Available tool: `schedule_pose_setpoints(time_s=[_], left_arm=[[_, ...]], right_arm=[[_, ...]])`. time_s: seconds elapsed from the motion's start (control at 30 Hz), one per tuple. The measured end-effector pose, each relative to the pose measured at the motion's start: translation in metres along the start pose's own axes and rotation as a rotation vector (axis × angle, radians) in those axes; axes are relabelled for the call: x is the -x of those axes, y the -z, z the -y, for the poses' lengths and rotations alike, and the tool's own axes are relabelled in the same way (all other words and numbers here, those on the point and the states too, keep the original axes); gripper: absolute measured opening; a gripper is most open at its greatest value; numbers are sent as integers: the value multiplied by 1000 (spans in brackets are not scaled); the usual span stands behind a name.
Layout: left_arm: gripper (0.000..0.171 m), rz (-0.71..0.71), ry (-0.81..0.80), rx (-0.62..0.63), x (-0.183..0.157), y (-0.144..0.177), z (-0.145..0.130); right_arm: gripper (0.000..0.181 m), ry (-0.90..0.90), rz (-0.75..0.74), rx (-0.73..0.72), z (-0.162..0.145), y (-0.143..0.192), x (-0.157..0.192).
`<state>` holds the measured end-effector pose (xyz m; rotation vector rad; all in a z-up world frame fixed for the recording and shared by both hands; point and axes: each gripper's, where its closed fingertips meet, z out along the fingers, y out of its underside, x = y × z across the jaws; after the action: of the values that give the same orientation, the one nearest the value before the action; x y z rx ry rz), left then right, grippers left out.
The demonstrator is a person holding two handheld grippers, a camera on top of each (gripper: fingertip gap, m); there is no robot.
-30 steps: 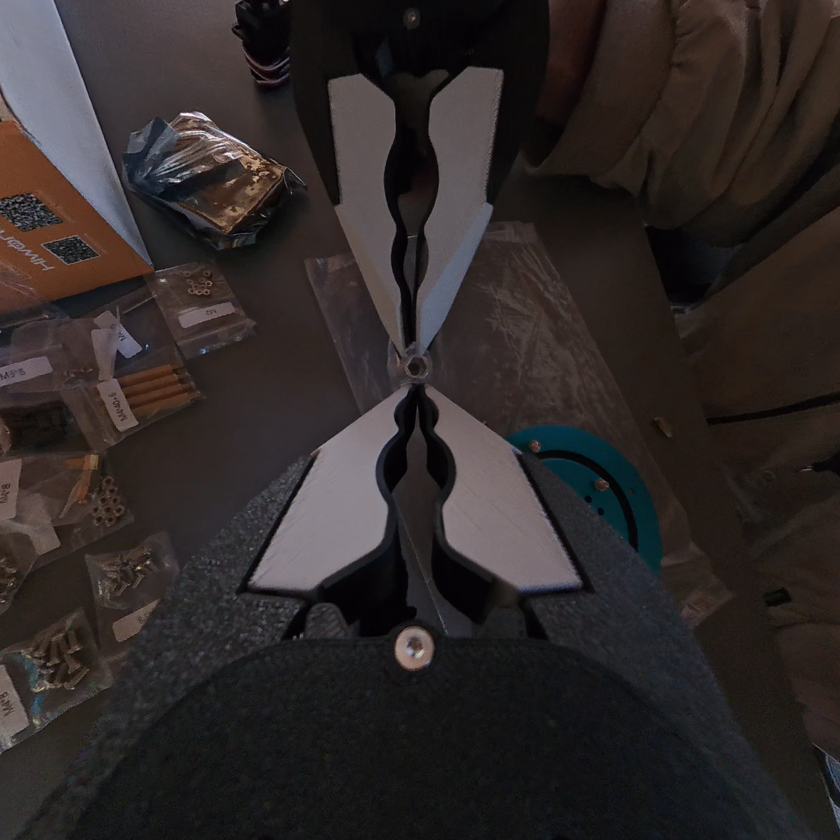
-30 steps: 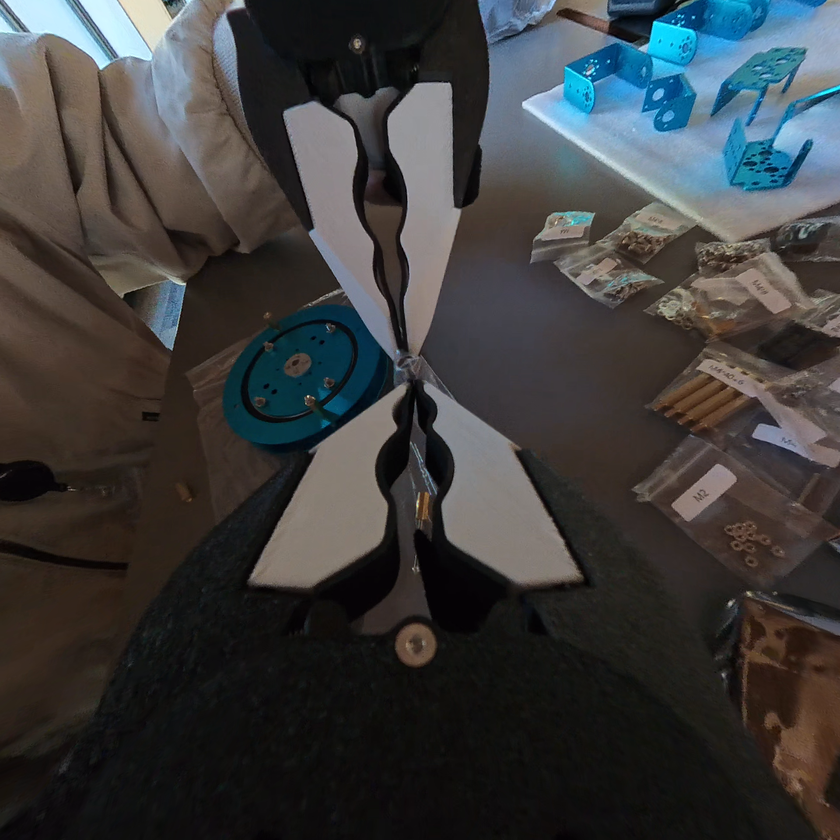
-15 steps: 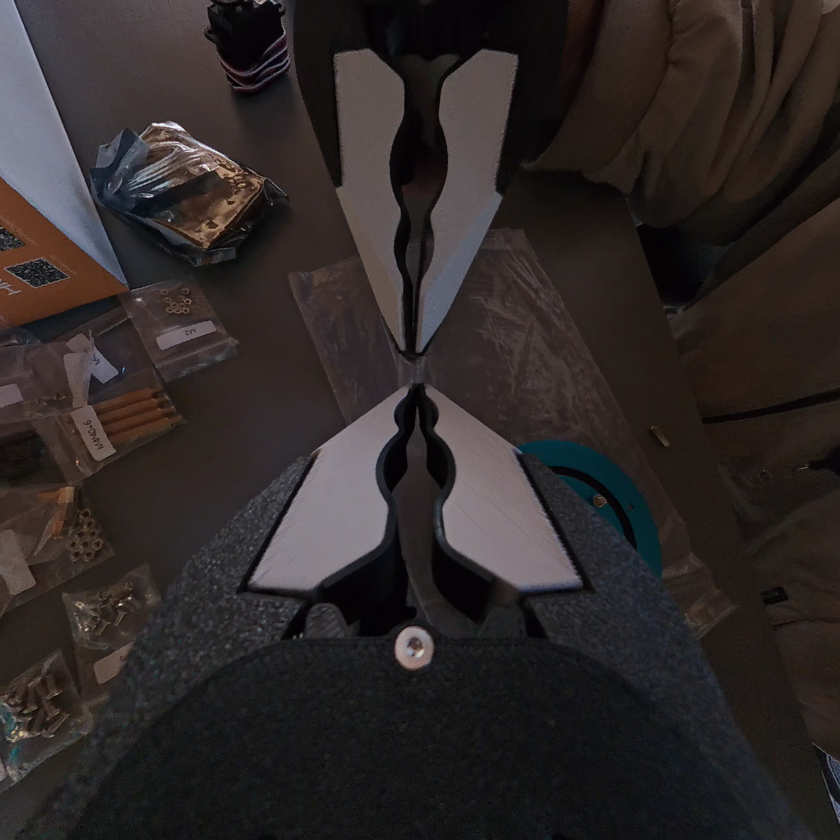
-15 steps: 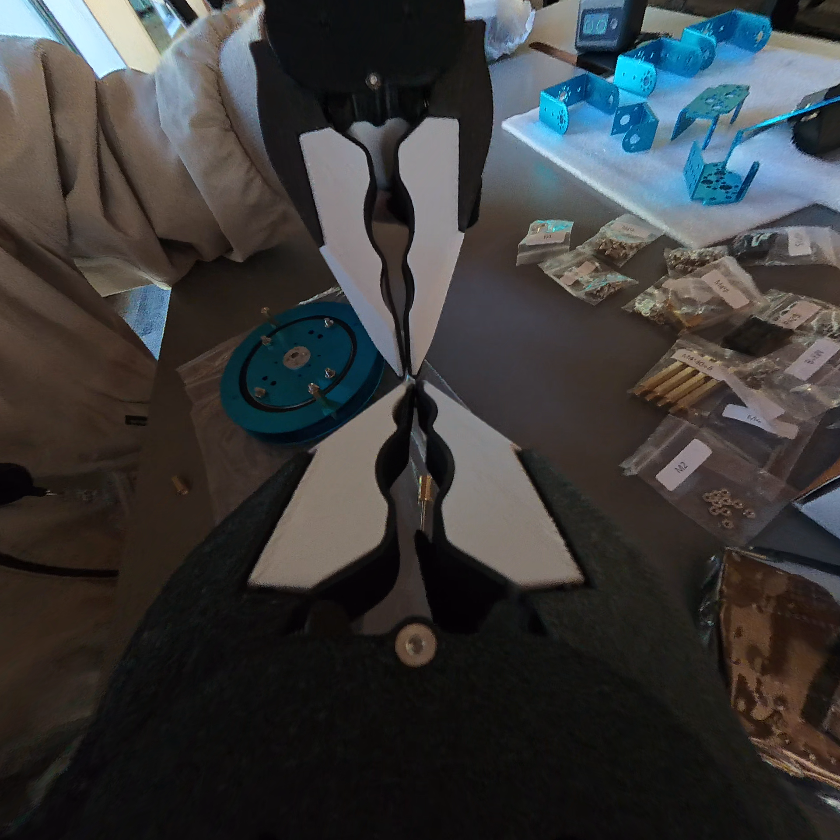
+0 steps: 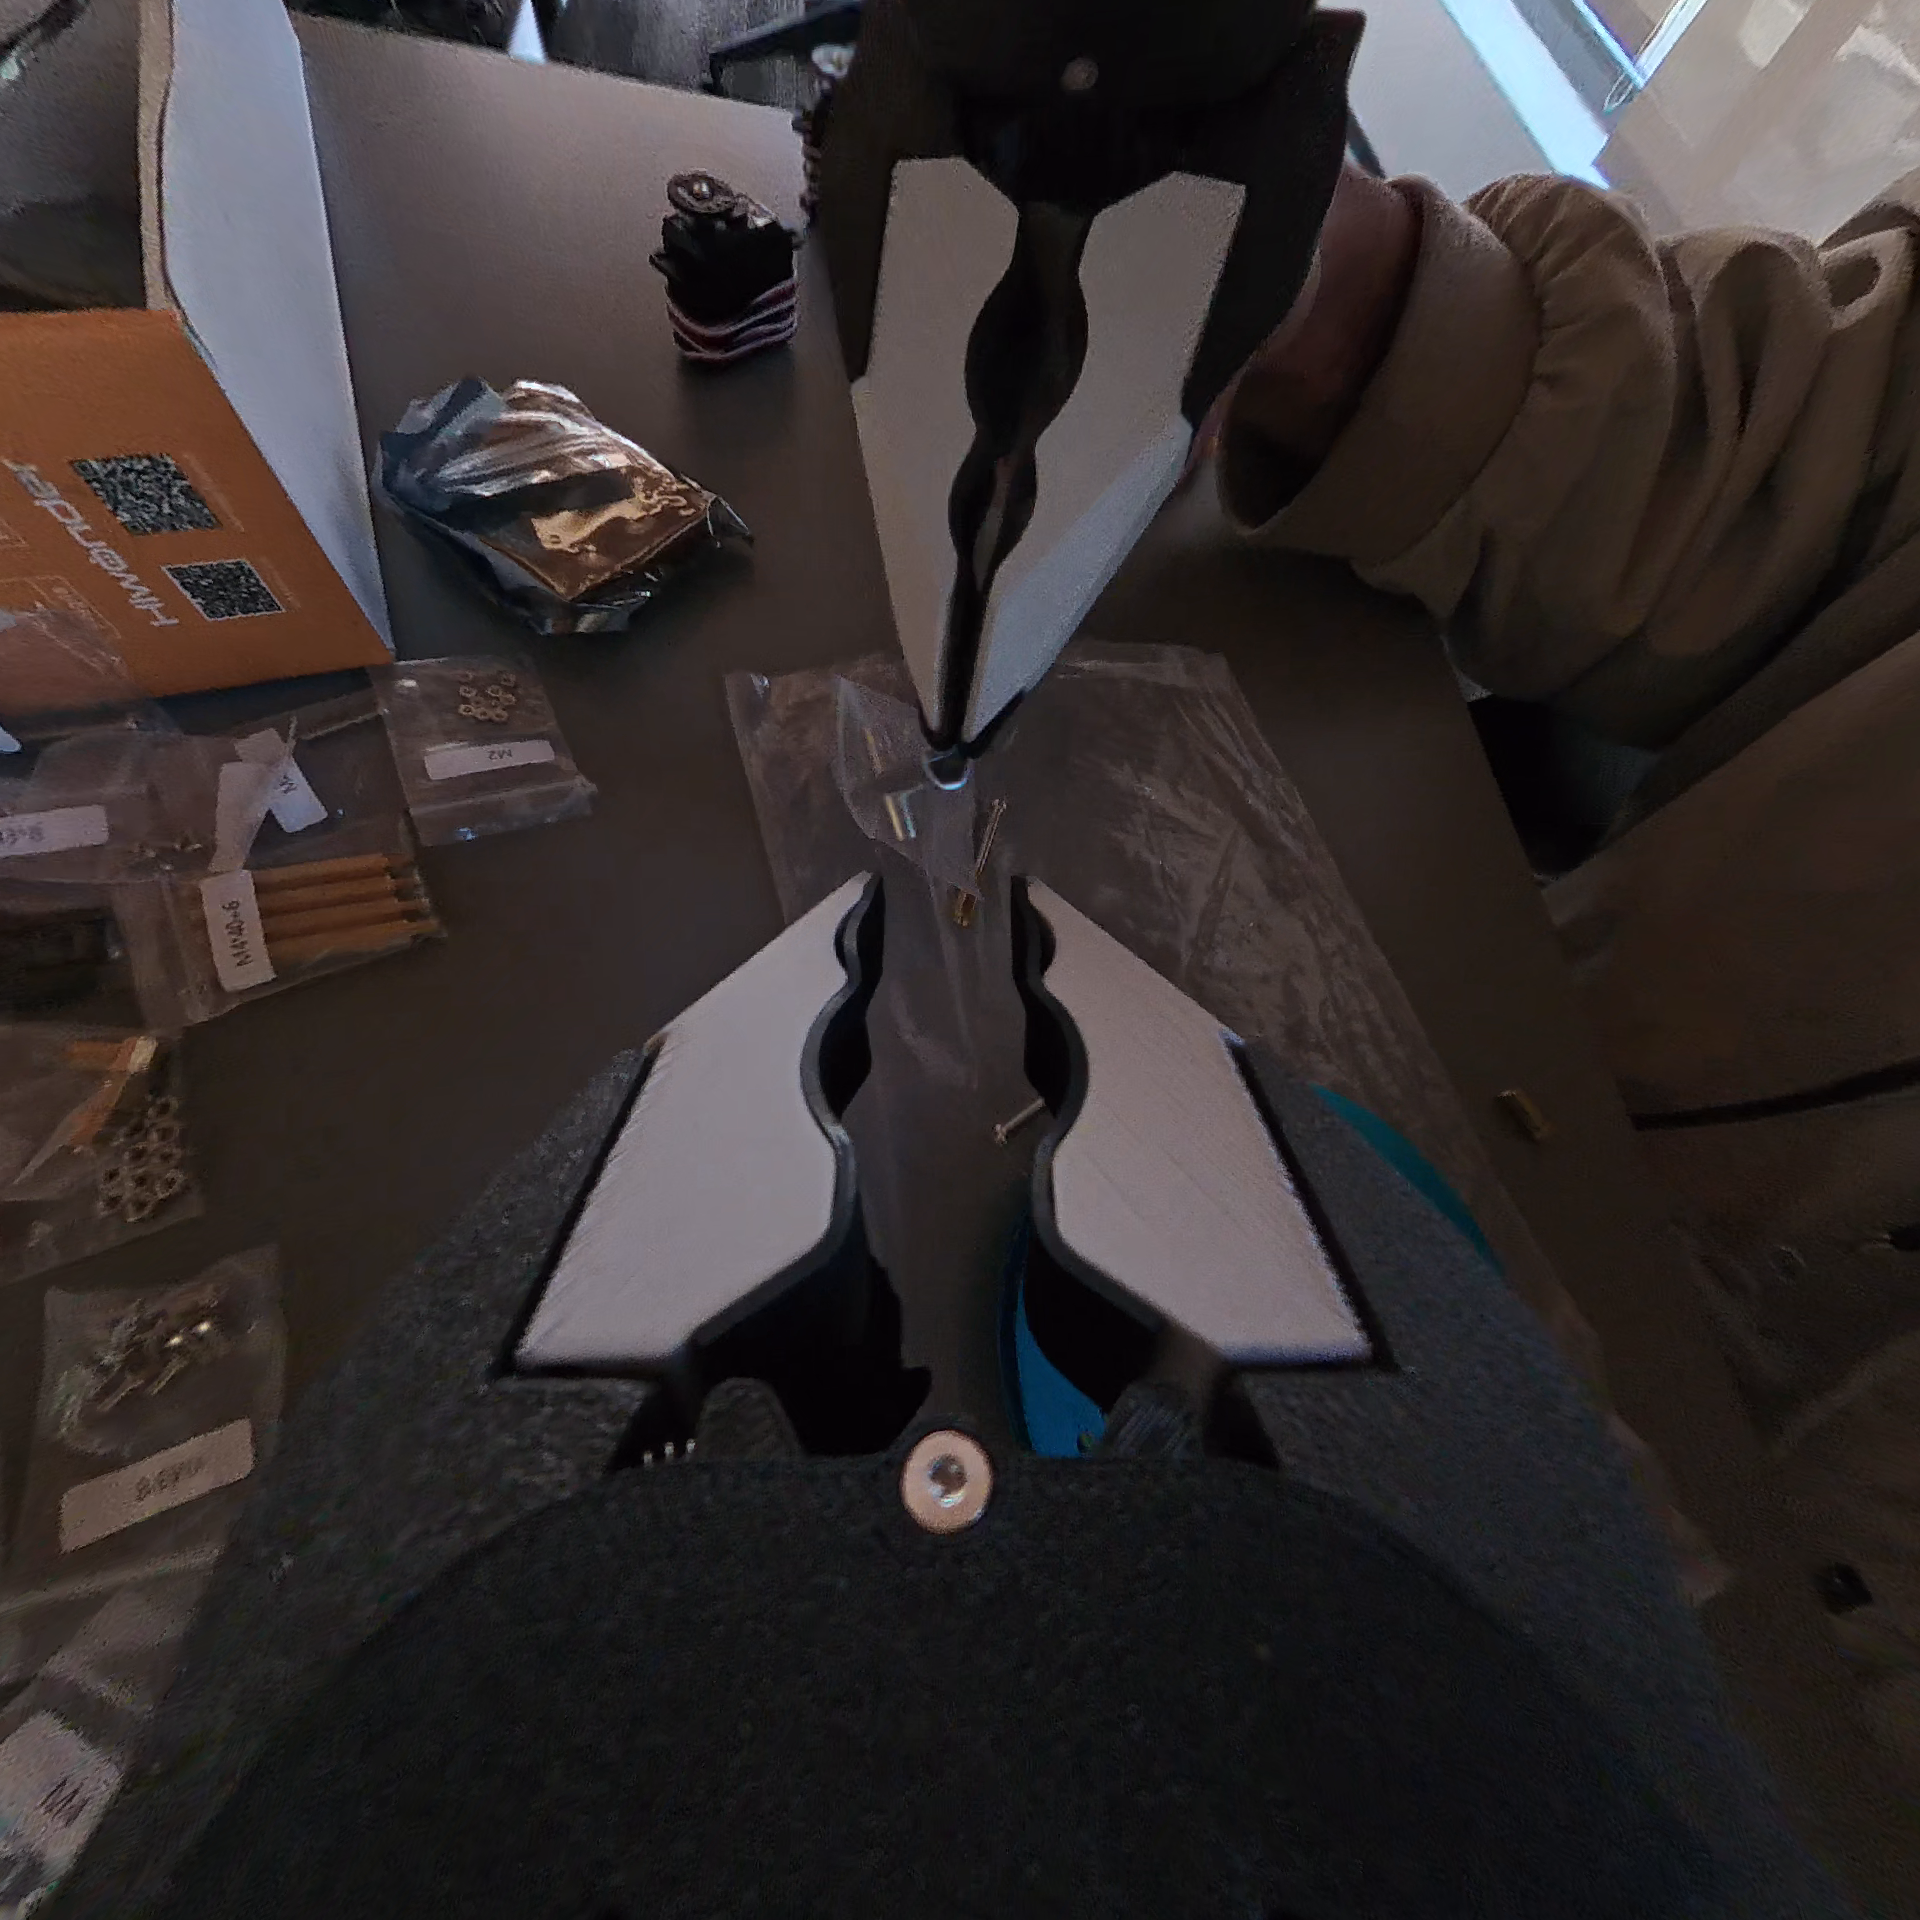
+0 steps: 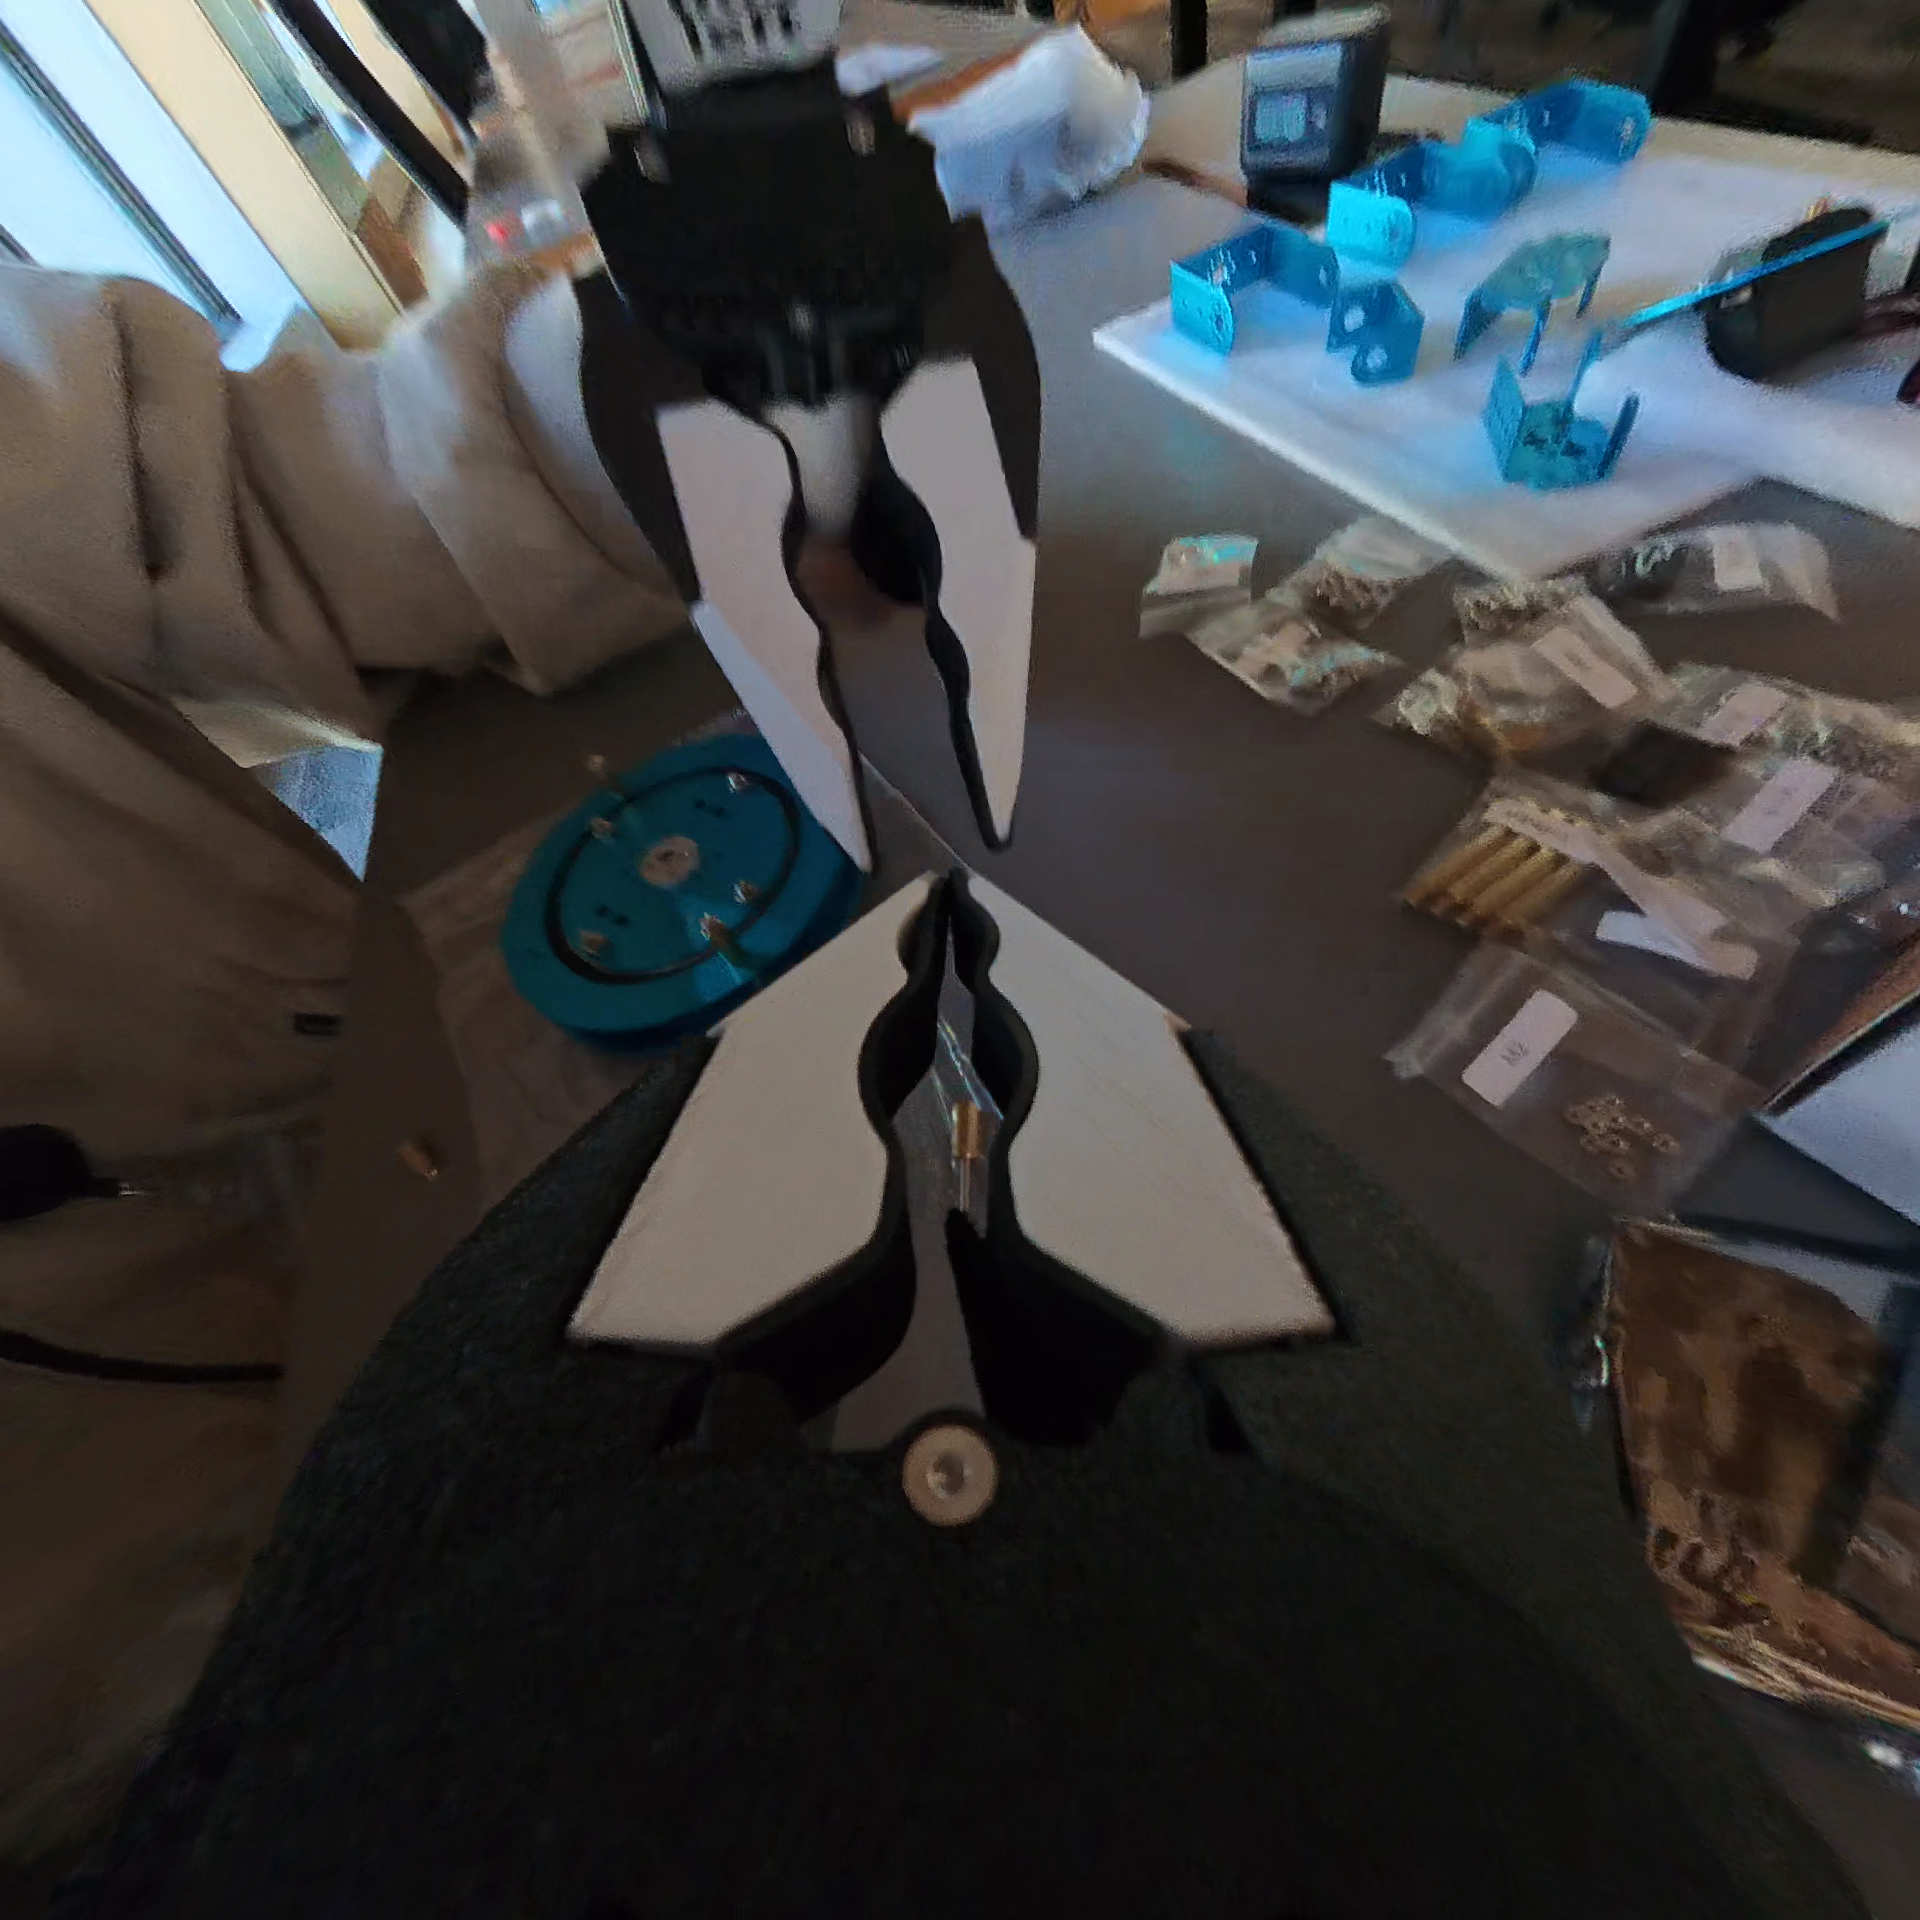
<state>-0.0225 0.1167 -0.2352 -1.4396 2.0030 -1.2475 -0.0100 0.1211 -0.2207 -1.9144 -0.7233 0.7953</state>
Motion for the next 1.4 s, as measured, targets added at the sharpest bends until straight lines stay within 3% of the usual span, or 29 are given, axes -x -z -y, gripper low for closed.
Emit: schedule_pose_setpoints(time_s=[0.17, 0.33, 0.43, 0.6, 0.7, 0.77, 0.87, 0.93, 0.97, 1.07, 1.17, 1.23, 1.27, 1.33, 1.4], left_arm=[[0, 8, 10, -107, 1, -8, 8], [0, 16, 6, -86, 3, -14, 4], [0, 26, -11, -71, 4, -12, 0], [0, 19, 3, -31, 6, -14, -7], [0, -3, 36, -69, 7, -14, -2], [0, 15, 21, -49, 9, -15, -4], [0, -11, 53, -107, 6, -5, 5], [0, -7, 42, -106, 6, -2, 7], [0, -21, 43, -113, 5, -1, 8], [0, -64, 40, -125, -2, -1, 11], [0, -51, 32, -113, -1, -2, 8], [0, -16, 51, -137, 5, -1, 12], [0, 4, 61, -139, 9, -1, 12], [25, 24, 78, -145, 13, 0, 12], [31, 24, 88, -158, 15, 3, 13]], right_arm=[[0, -19, 22, -7, 3, -2, 2], [0, -11, 13, 30, -6, -11, 5], [0, 8, -72, 40, -6, -2, -9], [0, 28, -53, 85, -19, -12, 0], [0, -62, -41, 16, -10, -5, -9], [0, 16, -78, 96, -19, -15, -6], [0, 8, -105, 39, -6, -1, -8], [26, 24, -140, 76, -10, 8, -12], [28, 31, -142, 103, -13, 8, -12], [25, 35, -87, 78, -11, -2, -7], [0, 24, -14, 33, -6, -7, 1], [0, 25, -30, 35, -6, -6, -2], [0, 25, -50, 35, -6, -5, -5], [0, -1, -51, -26, 4, 2, -7], [0, -69, -36, -135, 21, 14, -8]])
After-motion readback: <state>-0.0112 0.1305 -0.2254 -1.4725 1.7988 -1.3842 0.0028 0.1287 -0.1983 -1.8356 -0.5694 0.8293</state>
